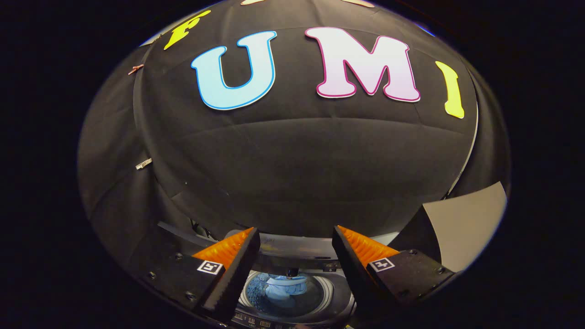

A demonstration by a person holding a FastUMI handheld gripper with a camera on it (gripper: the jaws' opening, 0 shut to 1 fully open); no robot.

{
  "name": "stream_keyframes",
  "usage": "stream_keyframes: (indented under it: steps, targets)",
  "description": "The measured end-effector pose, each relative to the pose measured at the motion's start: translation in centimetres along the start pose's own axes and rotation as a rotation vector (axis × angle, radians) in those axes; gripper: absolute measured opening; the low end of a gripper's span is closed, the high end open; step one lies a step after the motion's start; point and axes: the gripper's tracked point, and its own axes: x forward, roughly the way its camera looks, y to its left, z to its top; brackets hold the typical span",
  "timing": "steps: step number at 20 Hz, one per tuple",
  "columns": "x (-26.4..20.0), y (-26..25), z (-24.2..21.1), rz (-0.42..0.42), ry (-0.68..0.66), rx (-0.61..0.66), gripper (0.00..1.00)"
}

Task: Put the clothes into the washing machine and then close the washing machine lid.

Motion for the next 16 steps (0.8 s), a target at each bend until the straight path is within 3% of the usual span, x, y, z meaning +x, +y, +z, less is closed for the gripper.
stream_keyframes:
  steps: [4,8,16]
  targets:
    - [-1.6,0.4,-3.2,-0.004,0.070,0.016,1.00]
    - [-1.8,1.3,-9.0,0.005,0.263,0.042,0.99]
    - [-2.0,1.8,-7.9,0.016,0.190,-0.005,0.99]
